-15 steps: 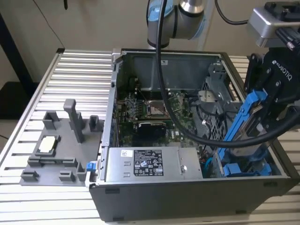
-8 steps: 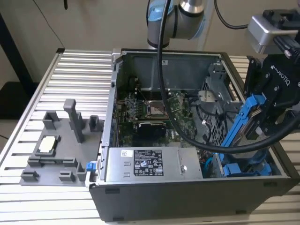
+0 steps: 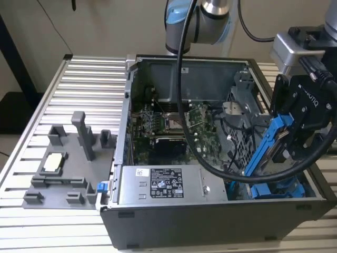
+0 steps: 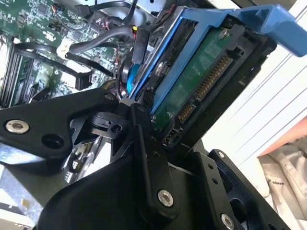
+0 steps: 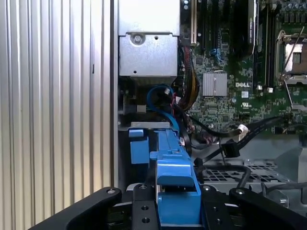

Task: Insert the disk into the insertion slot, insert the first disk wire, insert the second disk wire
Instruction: 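Insert the disk into the insertion slot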

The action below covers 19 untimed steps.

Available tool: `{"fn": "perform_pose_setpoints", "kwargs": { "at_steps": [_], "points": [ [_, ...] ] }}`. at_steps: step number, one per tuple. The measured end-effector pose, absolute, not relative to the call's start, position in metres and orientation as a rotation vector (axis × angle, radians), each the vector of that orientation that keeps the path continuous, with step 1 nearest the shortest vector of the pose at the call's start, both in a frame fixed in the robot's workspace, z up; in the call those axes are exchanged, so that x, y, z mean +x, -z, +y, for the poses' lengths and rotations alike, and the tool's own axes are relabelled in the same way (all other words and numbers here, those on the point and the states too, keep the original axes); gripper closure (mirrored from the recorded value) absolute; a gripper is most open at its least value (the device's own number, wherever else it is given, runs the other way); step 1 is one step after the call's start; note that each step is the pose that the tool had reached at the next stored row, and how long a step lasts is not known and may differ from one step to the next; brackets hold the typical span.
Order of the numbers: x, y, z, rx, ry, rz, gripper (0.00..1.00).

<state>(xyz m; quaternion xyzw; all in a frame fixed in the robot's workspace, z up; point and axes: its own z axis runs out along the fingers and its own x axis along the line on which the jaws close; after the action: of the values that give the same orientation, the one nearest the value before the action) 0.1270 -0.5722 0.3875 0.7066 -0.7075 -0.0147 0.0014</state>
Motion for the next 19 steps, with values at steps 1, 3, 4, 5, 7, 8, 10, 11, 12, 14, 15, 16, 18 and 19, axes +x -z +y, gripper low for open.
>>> {"fn": "perform_pose_setpoints", "kwargs": {
  "at_steps": [1,3,4,5,7,8,10,11,12,14,15,16,18,19],
  "points": [
    [0.1270,-0.3858,-0.5722,2.218,0.046,-2.220,0.67],
    [0.1270,-0.3830,-0.5722,2.217,0.045,-2.220,0.67],
    [0.1270,-0.3817,-0.5722,2.217,0.045,-2.220,0.67],
    [0.1270,-0.3803,-0.5722,2.217,0.045,-2.220,0.67],
    [0.1270,-0.3778,-0.5722,2.217,0.045,-2.220,0.67],
    [0.1270,-0.3773,-0.5722,2.217,0.045,-2.220,0.67],
    [0.1270,-0.3774,-0.5722,2.217,0.044,-2.220,0.67],
    [0.1270,-0.3773,-0.5723,2.217,0.044,-2.220,0.67],
    [0.1270,-0.3773,-0.5722,2.217,0.044,-2.220,0.67],
    [0.1270,-0.3773,-0.5723,2.217,0.044,-2.220,0.66],
    [0.1270,-0.3773,-0.5722,2.217,0.044,-2.220,0.60],
    [0.1270,-0.3772,-0.5722,2.217,0.044,-2.220,0.60],
    [0.1269,-0.3780,-0.5723,2.217,0.044,-2.220,0.53],
    [0.1269,-0.3800,-0.5723,2.217,0.044,-2.219,0.53]
  ]
}}
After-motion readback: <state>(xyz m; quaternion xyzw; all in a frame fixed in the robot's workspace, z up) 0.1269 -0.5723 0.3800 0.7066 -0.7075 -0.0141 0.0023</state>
